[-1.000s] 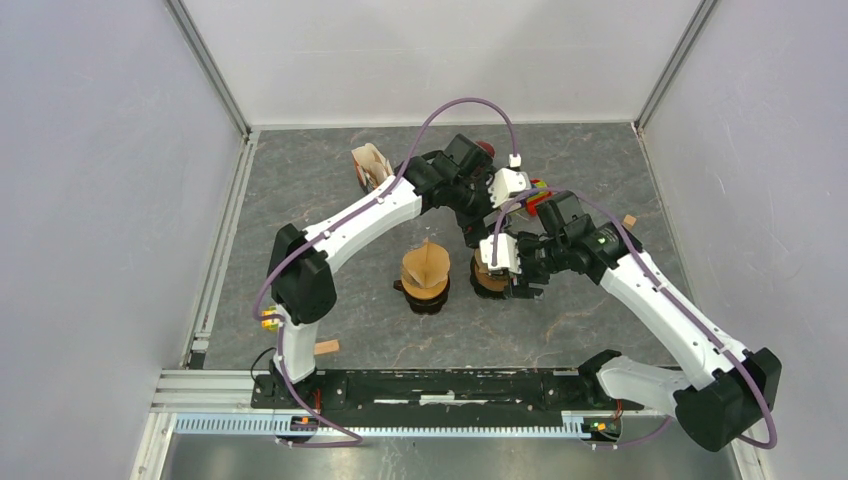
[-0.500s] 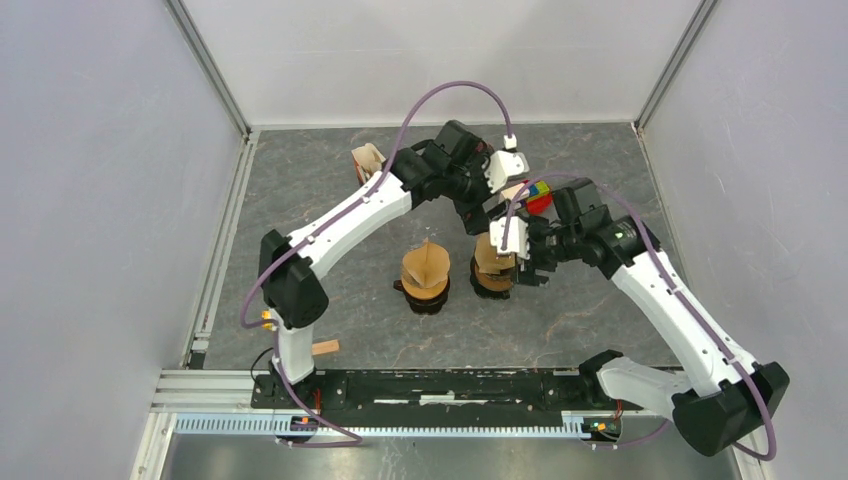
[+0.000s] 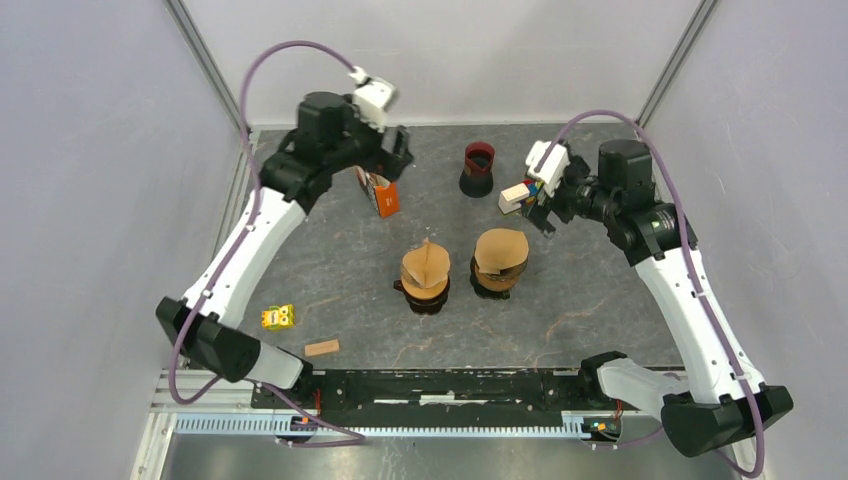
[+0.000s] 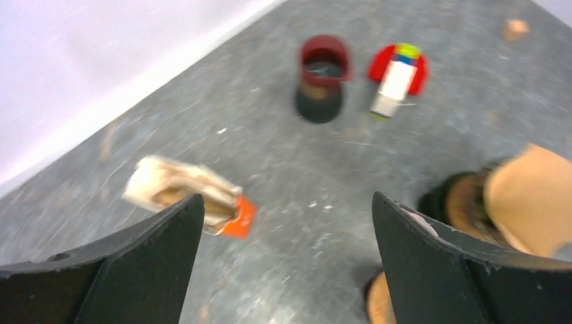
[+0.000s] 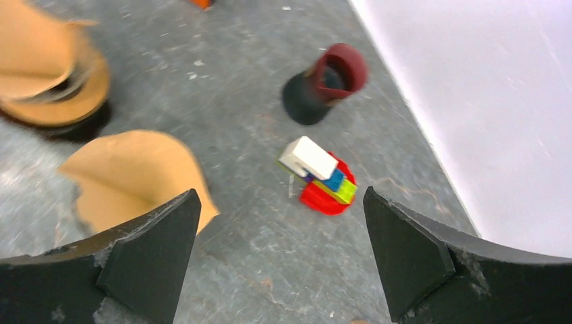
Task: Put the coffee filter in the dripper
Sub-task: Reset both arms
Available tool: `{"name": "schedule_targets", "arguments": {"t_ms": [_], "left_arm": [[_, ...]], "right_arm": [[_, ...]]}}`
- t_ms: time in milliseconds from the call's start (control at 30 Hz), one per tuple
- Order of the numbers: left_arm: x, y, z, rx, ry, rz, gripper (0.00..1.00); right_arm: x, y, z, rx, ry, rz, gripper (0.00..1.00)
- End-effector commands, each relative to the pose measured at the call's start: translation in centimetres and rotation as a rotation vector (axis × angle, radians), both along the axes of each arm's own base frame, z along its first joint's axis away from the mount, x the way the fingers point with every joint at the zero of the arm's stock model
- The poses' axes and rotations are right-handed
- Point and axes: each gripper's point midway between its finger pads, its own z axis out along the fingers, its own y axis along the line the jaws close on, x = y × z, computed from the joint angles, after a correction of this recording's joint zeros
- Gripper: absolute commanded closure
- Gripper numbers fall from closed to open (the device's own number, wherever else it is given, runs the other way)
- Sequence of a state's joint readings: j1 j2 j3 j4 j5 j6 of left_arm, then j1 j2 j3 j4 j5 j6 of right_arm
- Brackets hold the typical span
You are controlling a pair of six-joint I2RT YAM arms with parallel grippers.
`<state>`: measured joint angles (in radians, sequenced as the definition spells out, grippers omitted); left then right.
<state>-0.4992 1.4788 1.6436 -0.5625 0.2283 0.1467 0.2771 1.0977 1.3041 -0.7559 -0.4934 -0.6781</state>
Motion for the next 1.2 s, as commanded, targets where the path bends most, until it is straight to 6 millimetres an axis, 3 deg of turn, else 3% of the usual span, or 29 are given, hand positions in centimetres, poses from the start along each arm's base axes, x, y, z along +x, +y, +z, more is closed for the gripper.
{"name": "schedule_targets", "arguments": {"t_ms": [0, 200, 300, 533, 1167], "left_arm": [[1.6, 6.2, 1.5, -0.106, -0.050, 0.243, 0.00], [1.6, 12.6, -0.6, -0.197, -0.080, 0.455, 0.00], [1.3, 14.3, -1.1, -0.253, -0.114, 0.505, 0.00], [0.3, 14.9, -1.5, -0.236, -0.171, 0.474, 0.00], [-0.2, 14.1, -0.5, -0.268, -0.161, 0.428, 0.00]], "right_arm": [[5.1, -3.2, 4.2, 0.134, -0.118, -0.326, 0.02], [7.9, -4.9, 4.8, 0.241, -0.182, -0.490, 0.02], [9.0, -4.9, 4.9, 0.247, -0.192, -0.502, 0.02], [10.0, -4.3, 5.0, 0.253, -0.206, -0.476, 0.02], [8.7, -4.6, 3.4, 0.249, -0.203, -0.481, 0.02]]}}
